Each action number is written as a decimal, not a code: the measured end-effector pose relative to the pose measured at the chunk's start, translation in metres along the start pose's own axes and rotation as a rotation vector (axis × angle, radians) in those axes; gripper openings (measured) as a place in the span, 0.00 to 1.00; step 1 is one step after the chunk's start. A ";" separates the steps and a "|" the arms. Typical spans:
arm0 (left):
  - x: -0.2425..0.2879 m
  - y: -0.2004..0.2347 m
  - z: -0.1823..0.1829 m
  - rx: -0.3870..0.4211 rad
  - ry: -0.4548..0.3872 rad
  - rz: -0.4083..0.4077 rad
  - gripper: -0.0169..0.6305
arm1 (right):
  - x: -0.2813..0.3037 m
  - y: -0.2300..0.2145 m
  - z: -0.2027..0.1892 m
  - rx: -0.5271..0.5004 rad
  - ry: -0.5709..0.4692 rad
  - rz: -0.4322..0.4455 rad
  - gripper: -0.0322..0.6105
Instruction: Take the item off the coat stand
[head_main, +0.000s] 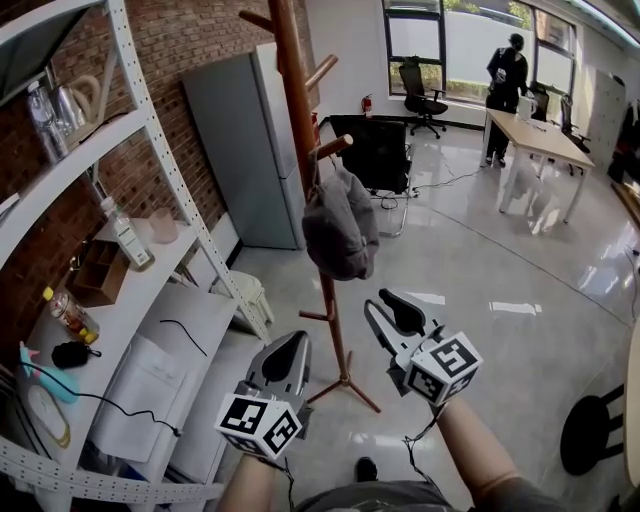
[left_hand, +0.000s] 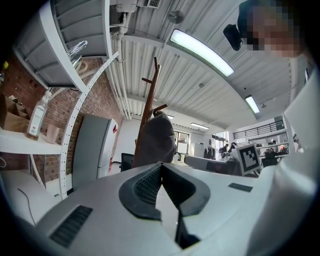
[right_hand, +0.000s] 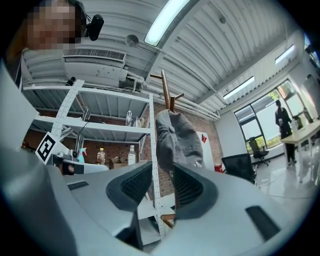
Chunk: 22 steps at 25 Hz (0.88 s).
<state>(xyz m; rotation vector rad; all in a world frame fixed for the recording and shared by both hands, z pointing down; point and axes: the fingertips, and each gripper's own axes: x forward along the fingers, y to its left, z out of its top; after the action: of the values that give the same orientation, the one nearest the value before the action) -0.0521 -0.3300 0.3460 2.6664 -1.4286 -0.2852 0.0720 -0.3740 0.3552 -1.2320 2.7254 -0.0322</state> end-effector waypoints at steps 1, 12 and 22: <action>0.004 0.001 0.000 0.001 0.002 0.001 0.04 | 0.004 -0.002 0.003 -0.006 -0.003 0.000 0.24; 0.038 0.013 0.004 0.000 -0.001 0.004 0.04 | 0.053 -0.015 0.033 -0.092 -0.018 -0.031 0.44; 0.048 0.018 0.009 -0.003 -0.012 0.017 0.04 | 0.068 -0.009 0.050 -0.131 -0.074 0.027 0.44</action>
<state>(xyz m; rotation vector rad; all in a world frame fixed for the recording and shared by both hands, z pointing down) -0.0425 -0.3801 0.3351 2.6534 -1.4518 -0.3015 0.0421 -0.4289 0.2975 -1.2033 2.7168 0.1947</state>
